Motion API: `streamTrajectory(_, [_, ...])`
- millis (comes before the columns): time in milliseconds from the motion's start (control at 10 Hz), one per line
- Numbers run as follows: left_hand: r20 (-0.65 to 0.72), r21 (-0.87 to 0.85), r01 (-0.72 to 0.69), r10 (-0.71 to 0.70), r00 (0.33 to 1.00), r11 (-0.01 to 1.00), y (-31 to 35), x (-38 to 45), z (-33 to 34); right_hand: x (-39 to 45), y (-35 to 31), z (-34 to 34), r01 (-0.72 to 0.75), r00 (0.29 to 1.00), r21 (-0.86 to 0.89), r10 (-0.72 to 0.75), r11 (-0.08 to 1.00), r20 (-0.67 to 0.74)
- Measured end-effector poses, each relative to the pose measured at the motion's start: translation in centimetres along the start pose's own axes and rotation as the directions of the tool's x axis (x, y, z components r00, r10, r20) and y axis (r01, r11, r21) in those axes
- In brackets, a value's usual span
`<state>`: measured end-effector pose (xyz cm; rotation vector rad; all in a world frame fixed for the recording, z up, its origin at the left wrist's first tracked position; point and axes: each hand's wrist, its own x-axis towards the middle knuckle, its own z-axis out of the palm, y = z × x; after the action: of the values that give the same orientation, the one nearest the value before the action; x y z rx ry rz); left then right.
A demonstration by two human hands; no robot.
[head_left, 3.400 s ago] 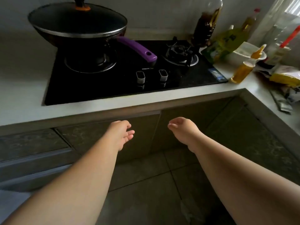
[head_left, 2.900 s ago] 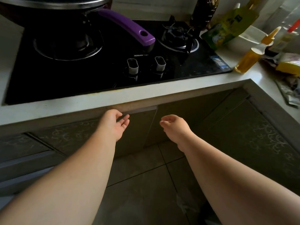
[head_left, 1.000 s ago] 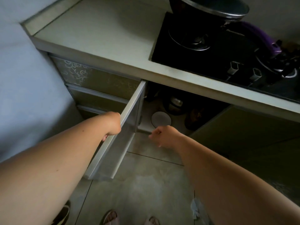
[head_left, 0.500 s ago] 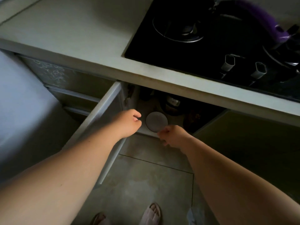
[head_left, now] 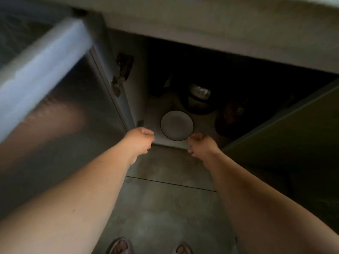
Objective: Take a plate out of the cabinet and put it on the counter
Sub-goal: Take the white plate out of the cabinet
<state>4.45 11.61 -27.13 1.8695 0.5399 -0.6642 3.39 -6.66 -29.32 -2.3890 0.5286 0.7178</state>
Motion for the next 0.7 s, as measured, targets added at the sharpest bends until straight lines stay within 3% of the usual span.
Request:
streamTrajectory(100, [0.015,-0.027,0.01,-0.01,1.0,1.0,-2.8,4.0,1.6,5.6,2.8,4.0,-0.098,0.992,0.451,0.121,0.887,-0.023])
streamTrajectory(300, [-0.012,-0.034,-0.012,0.012,1.0,0.999,-7.4,12.0,3.8,14.1,6.1,9.2,-0.171,0.976,0.565,0.218,0.807,-0.016])
streamTrajectory(700, [-0.037,-0.07,-0.044,0.041,0.998,0.997,-13.3,20.1,5.2,25.1,8.8,15.0,-0.119,0.981,0.687,0.193,0.716,-0.031])
